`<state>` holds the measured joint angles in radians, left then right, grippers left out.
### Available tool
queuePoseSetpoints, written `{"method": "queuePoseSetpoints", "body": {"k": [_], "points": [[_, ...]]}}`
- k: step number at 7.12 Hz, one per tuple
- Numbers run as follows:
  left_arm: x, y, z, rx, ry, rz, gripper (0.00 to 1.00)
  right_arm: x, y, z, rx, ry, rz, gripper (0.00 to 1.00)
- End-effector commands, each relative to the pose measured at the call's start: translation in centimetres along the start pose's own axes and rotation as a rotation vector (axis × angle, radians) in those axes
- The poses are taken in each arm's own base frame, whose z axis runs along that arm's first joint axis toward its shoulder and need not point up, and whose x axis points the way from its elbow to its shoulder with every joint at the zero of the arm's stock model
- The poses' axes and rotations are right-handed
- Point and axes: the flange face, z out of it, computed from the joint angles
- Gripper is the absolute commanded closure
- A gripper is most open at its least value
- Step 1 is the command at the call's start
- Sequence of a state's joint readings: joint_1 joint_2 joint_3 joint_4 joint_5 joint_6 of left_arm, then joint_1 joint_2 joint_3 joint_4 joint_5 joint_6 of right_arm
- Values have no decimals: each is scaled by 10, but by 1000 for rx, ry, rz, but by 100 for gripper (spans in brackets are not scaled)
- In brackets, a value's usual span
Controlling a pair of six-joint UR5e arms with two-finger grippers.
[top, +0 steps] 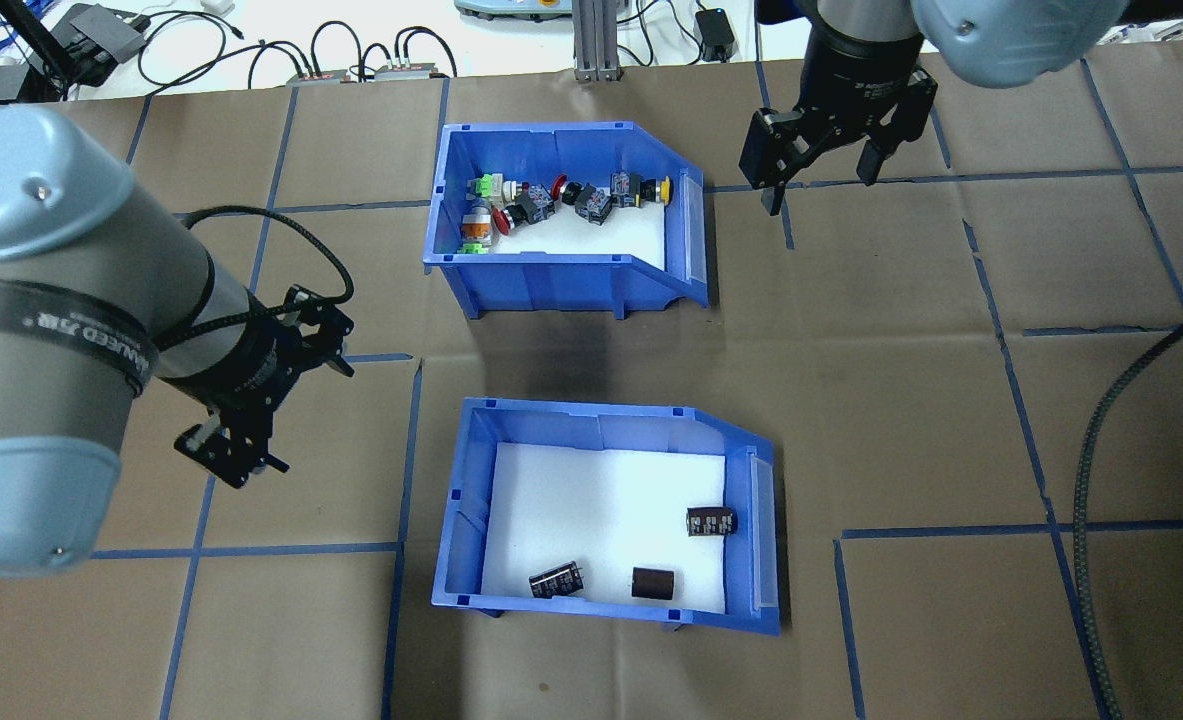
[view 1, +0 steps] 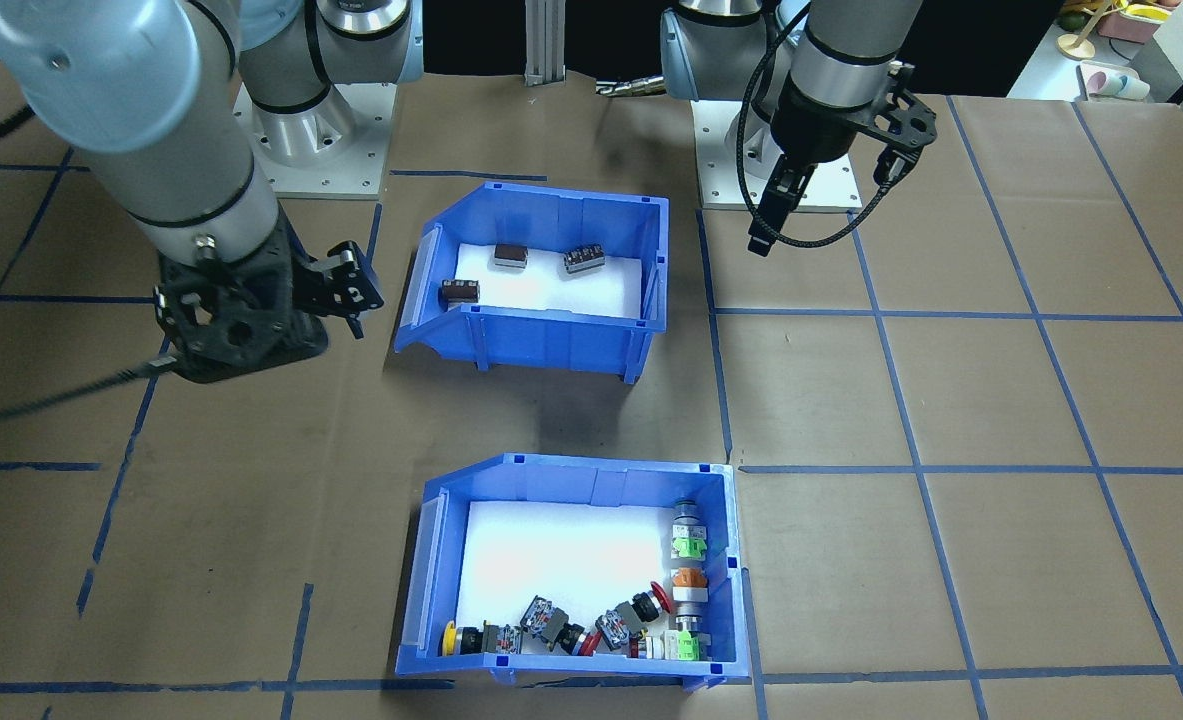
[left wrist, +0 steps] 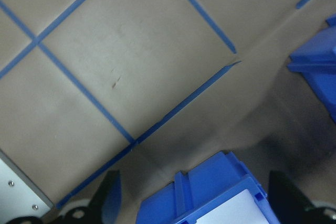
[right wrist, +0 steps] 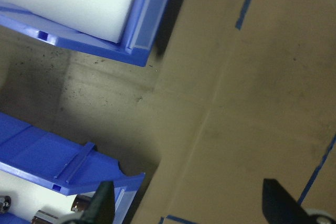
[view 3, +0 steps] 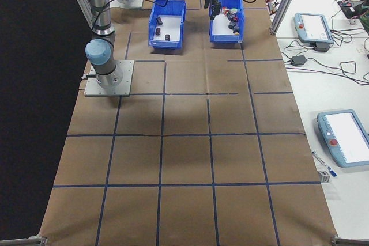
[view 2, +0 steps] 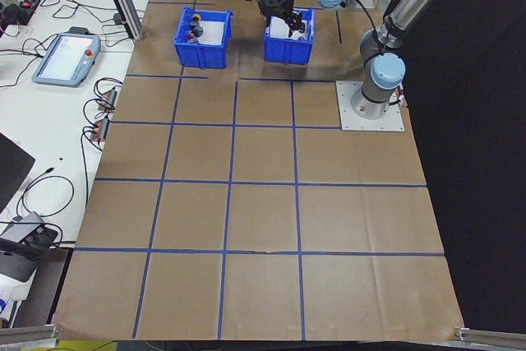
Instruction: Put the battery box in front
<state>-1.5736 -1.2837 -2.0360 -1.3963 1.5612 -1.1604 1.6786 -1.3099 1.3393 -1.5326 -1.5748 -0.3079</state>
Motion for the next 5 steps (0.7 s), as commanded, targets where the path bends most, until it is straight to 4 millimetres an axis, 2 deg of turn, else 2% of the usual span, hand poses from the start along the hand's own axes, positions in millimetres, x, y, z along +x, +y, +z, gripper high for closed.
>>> {"method": "queuePoseSetpoints", "body": {"k": [1,2,3,4,5], "points": [[-18,58,31,-73,-47,-234,0,-42,-44,-1,14,23,-384,0],[-28,91,44,-68,-65,-242,0,-79,-55,12,2,27,-492,0],[-25,103,49,-68,-34,-275,0,-120,-71,31,21,40,-603,0],[-24,108,52,-100,-39,-326,0,-164,-88,56,49,60,-805,0],[-28,117,57,-160,-53,-373,0,-186,-99,64,80,74,-866,0]]}}
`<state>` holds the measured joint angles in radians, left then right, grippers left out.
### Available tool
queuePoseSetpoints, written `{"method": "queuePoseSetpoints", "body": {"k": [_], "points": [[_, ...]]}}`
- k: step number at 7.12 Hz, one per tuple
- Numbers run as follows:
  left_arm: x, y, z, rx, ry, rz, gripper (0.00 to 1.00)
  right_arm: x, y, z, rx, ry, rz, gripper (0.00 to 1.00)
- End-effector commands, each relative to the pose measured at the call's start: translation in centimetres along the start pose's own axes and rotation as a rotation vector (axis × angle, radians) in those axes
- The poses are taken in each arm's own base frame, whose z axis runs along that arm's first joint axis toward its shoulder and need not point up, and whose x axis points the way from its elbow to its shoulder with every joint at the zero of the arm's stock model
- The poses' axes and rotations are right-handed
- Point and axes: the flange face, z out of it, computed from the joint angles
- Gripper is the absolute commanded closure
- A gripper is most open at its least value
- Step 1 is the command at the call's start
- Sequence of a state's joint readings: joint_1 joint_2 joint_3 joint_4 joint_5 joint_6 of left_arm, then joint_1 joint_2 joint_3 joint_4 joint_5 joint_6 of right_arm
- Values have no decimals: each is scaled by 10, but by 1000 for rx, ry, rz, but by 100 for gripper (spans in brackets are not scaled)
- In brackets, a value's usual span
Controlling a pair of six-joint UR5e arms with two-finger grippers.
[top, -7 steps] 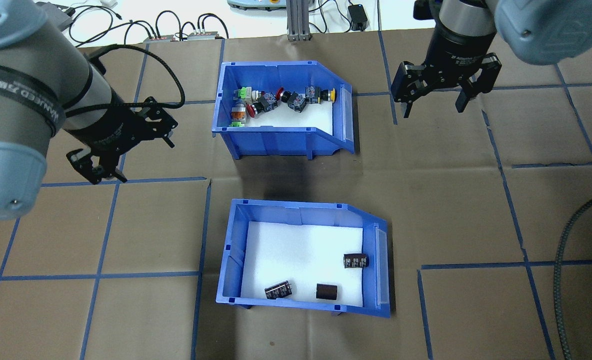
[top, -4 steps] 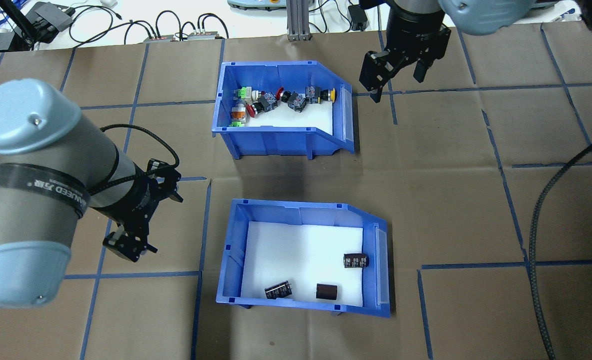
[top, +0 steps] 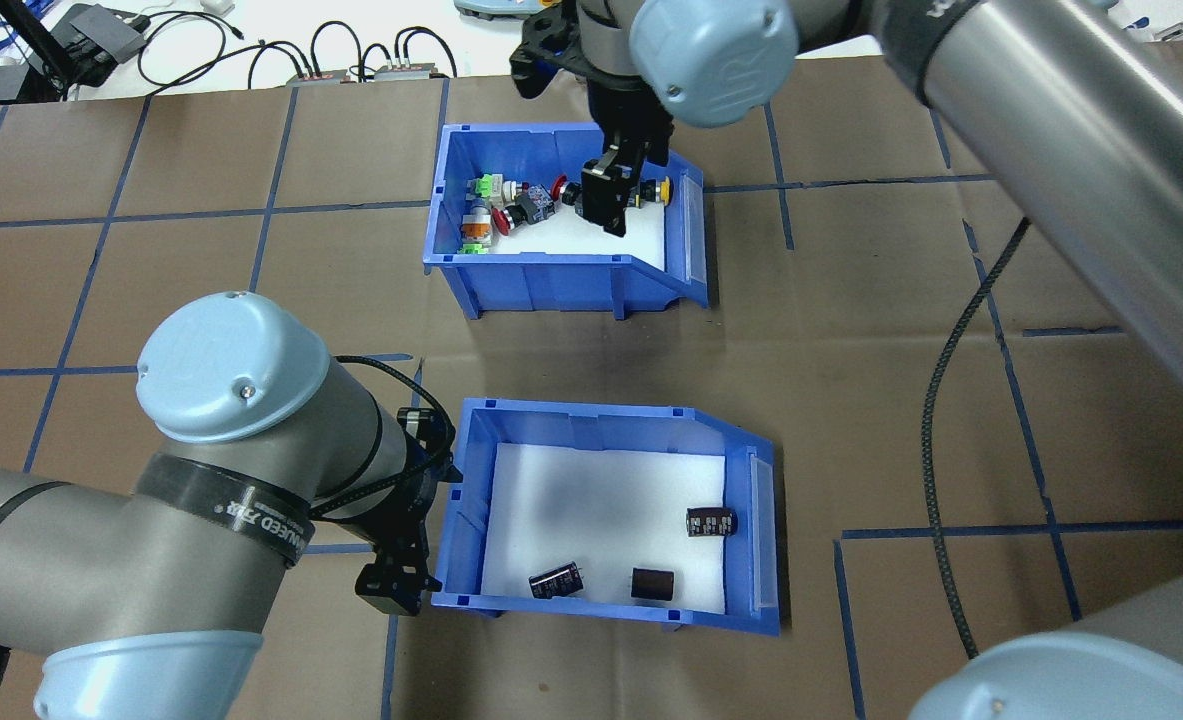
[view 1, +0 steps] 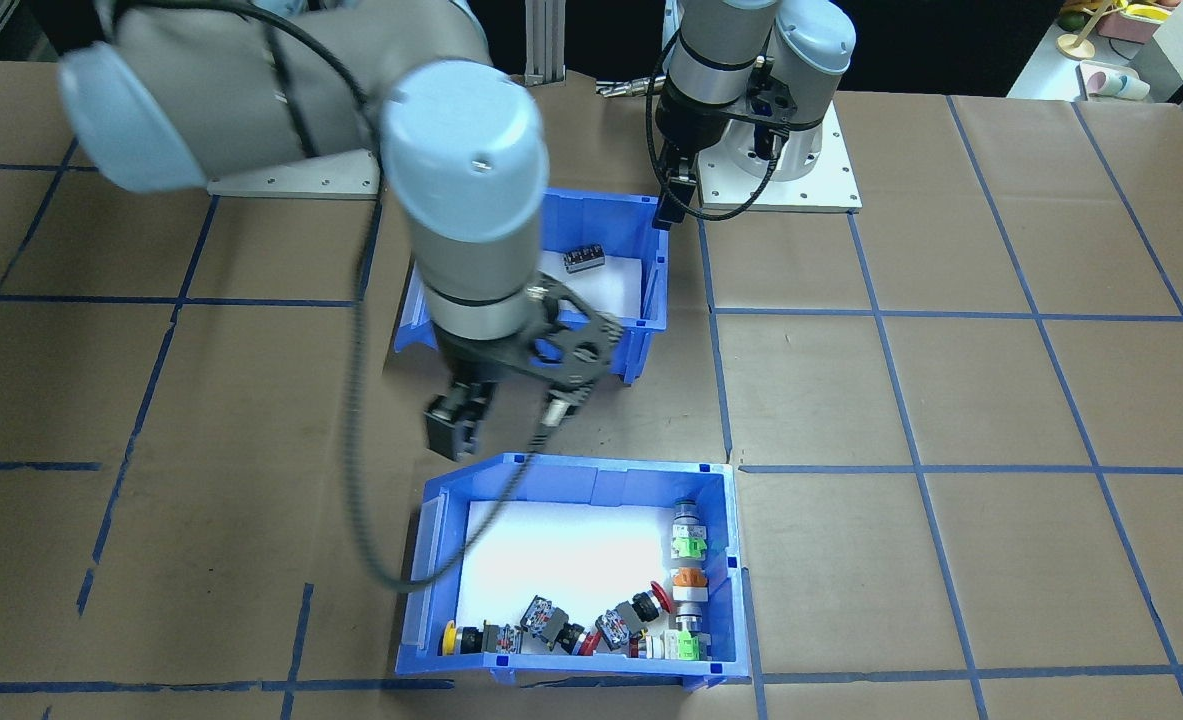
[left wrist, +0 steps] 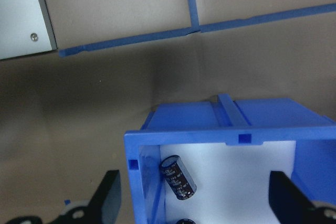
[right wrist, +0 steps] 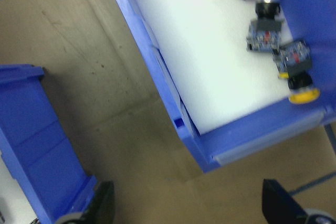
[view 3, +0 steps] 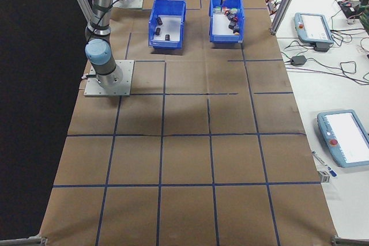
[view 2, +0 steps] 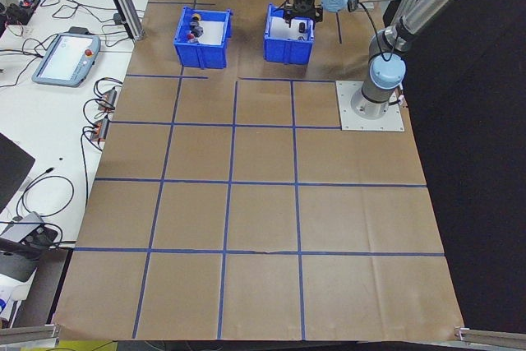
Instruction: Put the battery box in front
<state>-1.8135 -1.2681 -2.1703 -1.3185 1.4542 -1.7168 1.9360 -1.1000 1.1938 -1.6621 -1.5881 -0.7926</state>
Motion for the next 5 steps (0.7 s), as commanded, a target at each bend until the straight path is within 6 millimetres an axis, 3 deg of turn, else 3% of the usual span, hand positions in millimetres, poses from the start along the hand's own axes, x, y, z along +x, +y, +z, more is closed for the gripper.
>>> {"method": "queuePoseSetpoints", "body": {"k": [1,3,5], "points": [[-10,15,15,-60,-11,-68,0,-19,-51,18,36,36,-178,0],[-18,36,31,-68,18,-124,0,-29,-76,32,28,33,-297,0],[-30,49,38,-64,-2,-119,0,-29,-79,47,21,12,-345,0]]}}
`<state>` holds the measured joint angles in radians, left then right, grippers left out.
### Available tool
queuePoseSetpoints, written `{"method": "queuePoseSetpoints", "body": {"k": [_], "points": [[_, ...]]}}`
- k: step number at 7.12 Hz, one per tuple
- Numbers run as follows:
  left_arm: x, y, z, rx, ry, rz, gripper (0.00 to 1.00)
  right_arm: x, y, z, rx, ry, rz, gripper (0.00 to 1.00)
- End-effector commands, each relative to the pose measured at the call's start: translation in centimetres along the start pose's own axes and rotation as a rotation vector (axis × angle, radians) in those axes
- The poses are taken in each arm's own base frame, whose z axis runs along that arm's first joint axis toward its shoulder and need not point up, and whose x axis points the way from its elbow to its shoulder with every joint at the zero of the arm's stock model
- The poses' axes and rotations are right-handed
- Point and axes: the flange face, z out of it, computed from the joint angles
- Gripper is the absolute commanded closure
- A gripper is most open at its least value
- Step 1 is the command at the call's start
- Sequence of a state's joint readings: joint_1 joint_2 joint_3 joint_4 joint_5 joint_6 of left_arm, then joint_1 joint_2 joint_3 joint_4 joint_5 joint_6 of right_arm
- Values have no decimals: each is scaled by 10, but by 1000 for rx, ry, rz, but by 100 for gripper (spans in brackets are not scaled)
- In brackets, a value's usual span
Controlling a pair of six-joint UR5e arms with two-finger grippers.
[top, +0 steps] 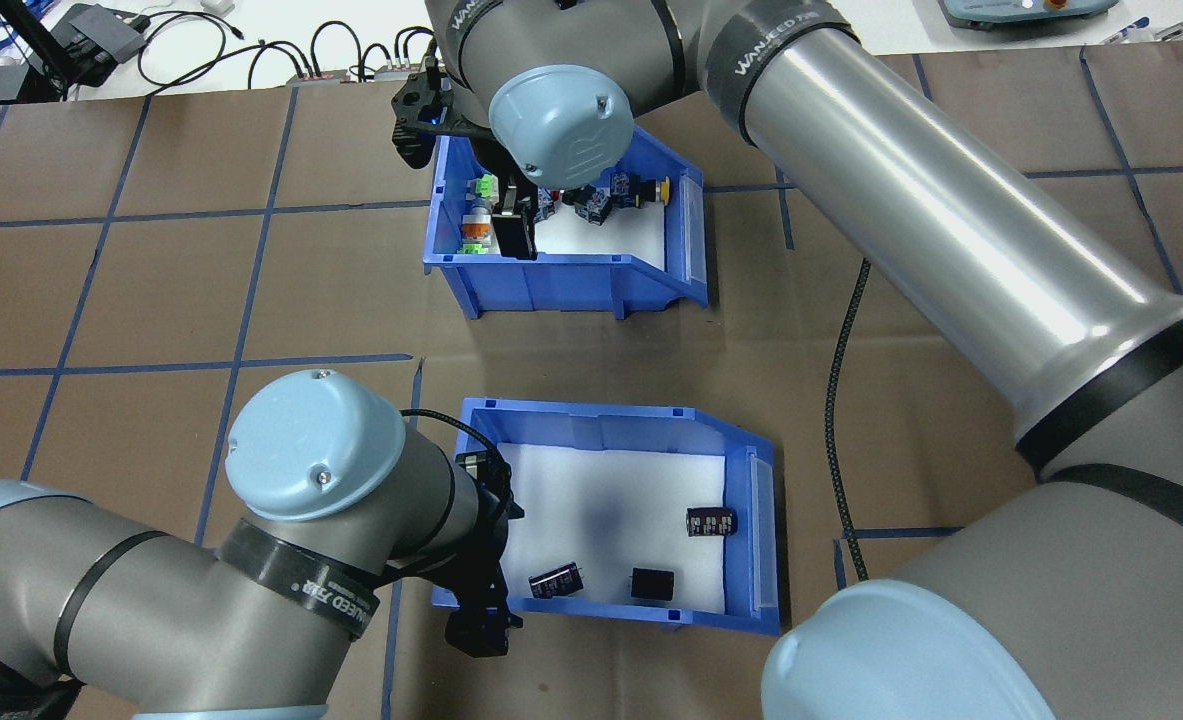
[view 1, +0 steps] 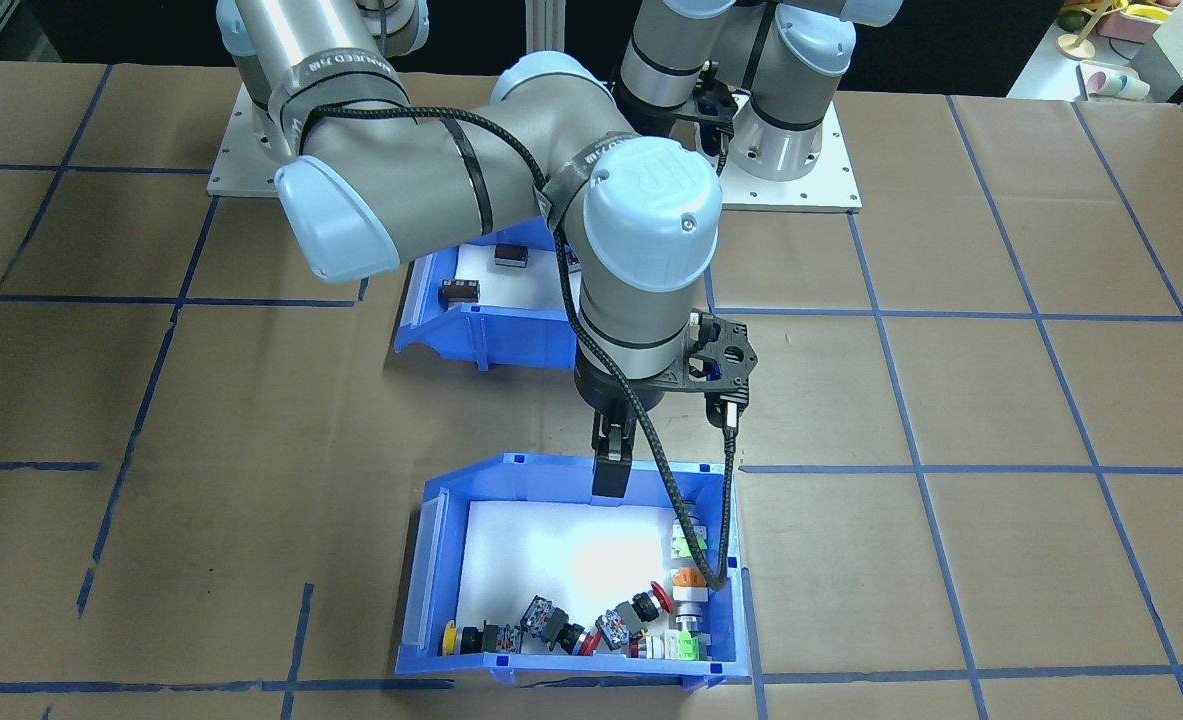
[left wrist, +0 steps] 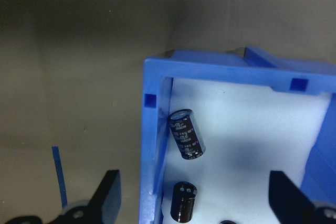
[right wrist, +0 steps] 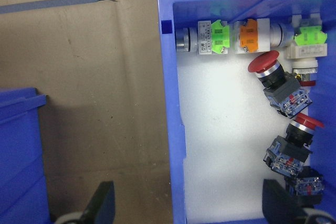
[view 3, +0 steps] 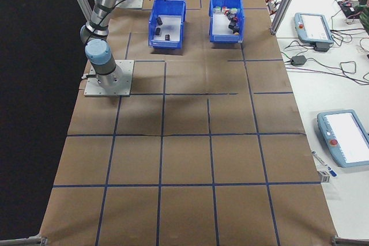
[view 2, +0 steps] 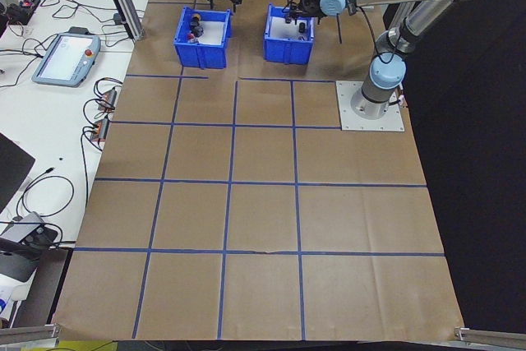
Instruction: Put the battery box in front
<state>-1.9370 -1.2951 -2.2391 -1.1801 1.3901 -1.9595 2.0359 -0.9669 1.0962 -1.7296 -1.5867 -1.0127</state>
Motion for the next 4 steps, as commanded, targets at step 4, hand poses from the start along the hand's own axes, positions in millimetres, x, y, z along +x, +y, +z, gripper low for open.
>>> {"method": "queuePoseSetpoints", "body": {"k": [4], "points": [[-10,29,38,-2,14,-18,0,0,-6,44,-35,-56,-28,0]]}}
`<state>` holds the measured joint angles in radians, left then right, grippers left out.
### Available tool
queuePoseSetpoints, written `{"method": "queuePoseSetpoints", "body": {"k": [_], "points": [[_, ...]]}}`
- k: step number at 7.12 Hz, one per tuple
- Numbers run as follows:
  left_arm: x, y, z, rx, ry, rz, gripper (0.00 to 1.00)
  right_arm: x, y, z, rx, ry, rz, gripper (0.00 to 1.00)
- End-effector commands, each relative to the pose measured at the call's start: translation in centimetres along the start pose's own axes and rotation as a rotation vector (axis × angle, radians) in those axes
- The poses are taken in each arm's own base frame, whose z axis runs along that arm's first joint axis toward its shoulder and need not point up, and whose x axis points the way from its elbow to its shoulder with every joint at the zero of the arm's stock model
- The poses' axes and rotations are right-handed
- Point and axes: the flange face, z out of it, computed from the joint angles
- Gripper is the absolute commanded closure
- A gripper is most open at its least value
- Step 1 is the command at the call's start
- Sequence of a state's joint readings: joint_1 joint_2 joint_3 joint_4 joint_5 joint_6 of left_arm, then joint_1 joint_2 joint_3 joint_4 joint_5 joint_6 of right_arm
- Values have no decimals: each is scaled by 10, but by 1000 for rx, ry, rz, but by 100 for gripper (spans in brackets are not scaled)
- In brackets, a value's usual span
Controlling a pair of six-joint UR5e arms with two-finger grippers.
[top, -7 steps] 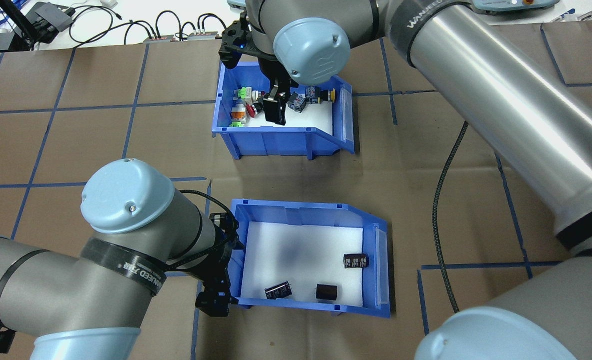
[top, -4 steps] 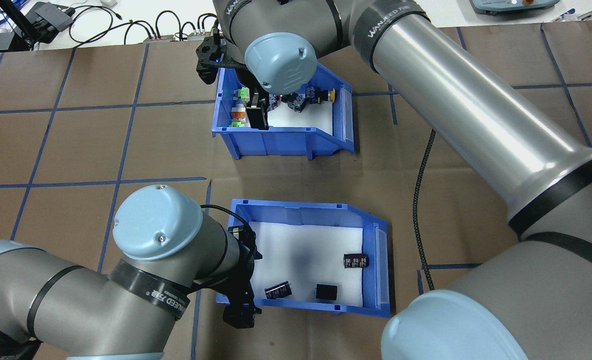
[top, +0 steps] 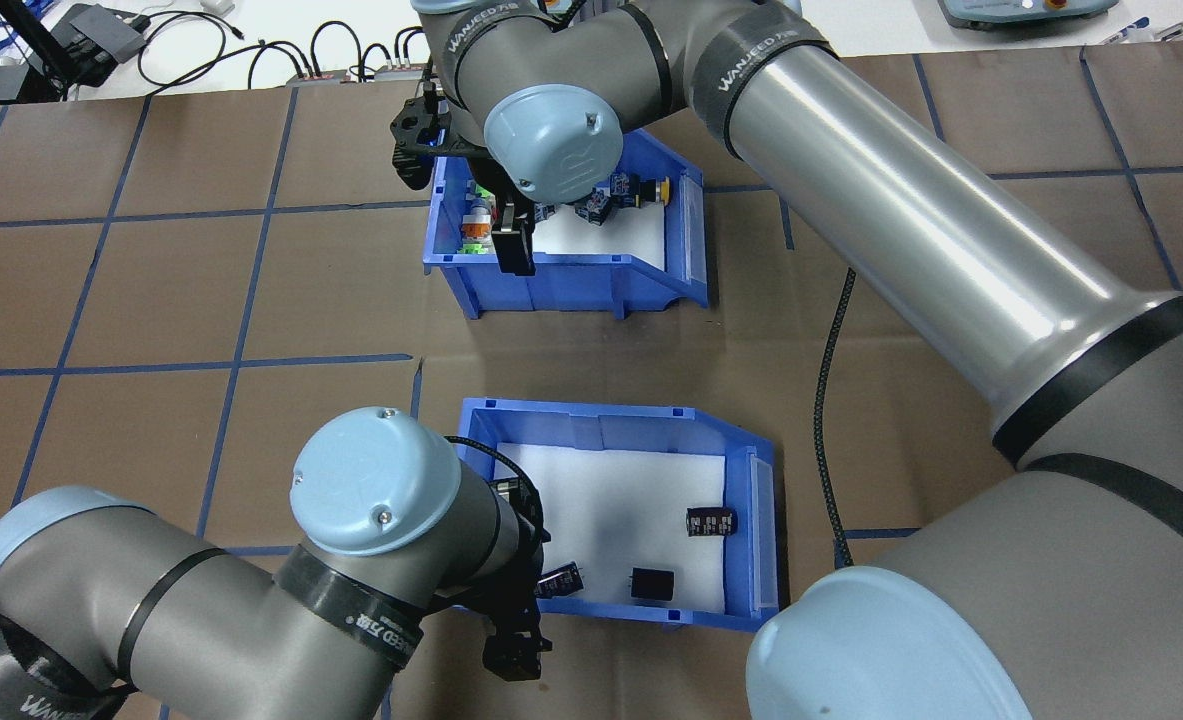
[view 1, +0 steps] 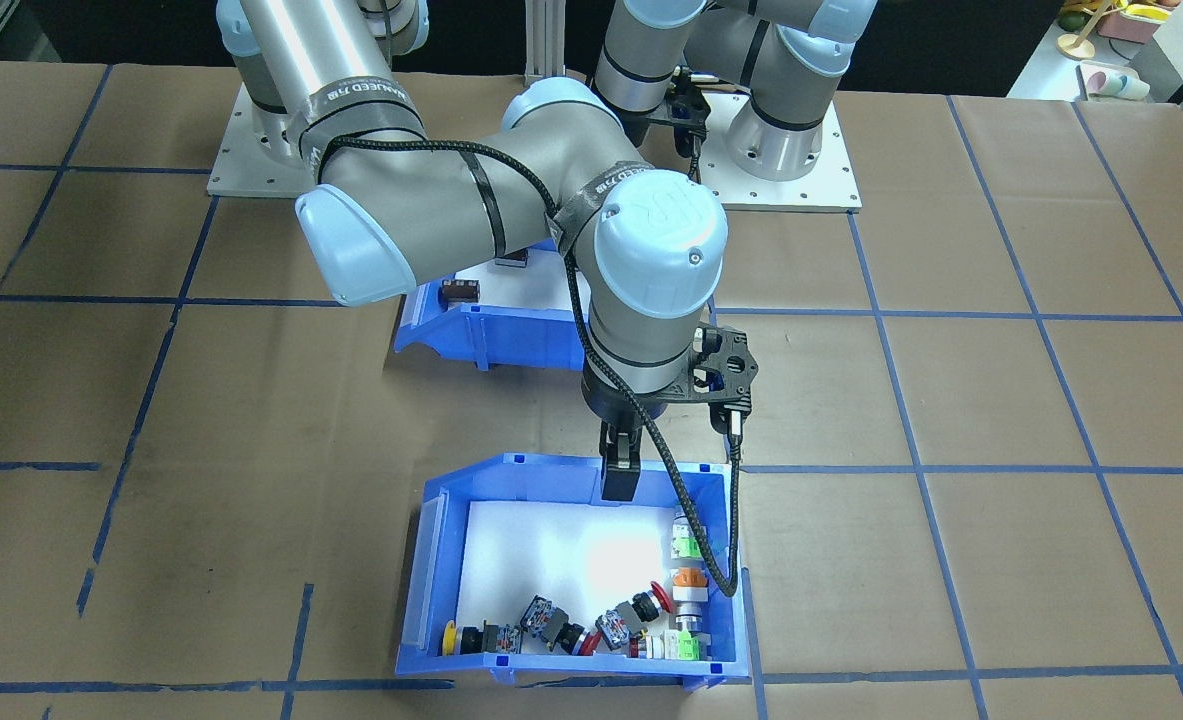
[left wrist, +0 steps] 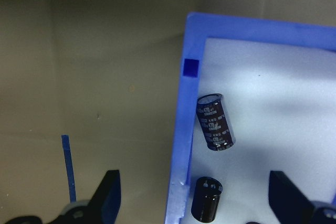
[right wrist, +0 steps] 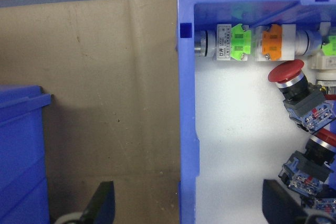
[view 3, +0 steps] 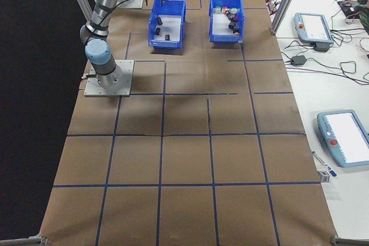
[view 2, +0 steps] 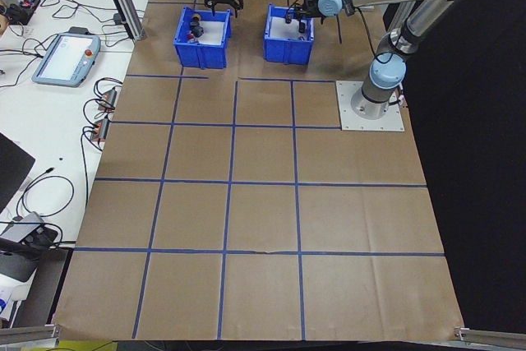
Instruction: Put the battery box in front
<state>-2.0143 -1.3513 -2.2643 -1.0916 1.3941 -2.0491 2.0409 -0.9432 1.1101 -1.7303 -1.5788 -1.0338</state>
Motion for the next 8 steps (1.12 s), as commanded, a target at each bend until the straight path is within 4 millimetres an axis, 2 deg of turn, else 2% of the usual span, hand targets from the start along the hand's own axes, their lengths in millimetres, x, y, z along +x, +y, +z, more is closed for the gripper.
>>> {"method": "queuePoseSetpoints", "body": {"k": [1,2,3,4,5,6,7,8], "points": [[-5,19,18,-13,30,9,0,9,-5,42,-28,-32,5,0],[-9,19,23,-6,18,13,0,10,-8,56,-35,-49,8,0],[-10,17,28,0,10,14,0,10,-10,60,-37,-53,6,0],[-14,12,43,18,-19,8,0,7,-20,69,-36,-45,-3,0],[-13,12,47,22,-25,6,0,14,-26,80,-9,-15,7,0],[-9,13,50,20,-16,4,0,17,-24,76,0,-3,19,26],[-8,12,57,31,-31,1,7,19,-20,70,-4,10,24,46],[-6,14,60,31,-37,0,15,20,-17,70,-7,8,27,48]]}}
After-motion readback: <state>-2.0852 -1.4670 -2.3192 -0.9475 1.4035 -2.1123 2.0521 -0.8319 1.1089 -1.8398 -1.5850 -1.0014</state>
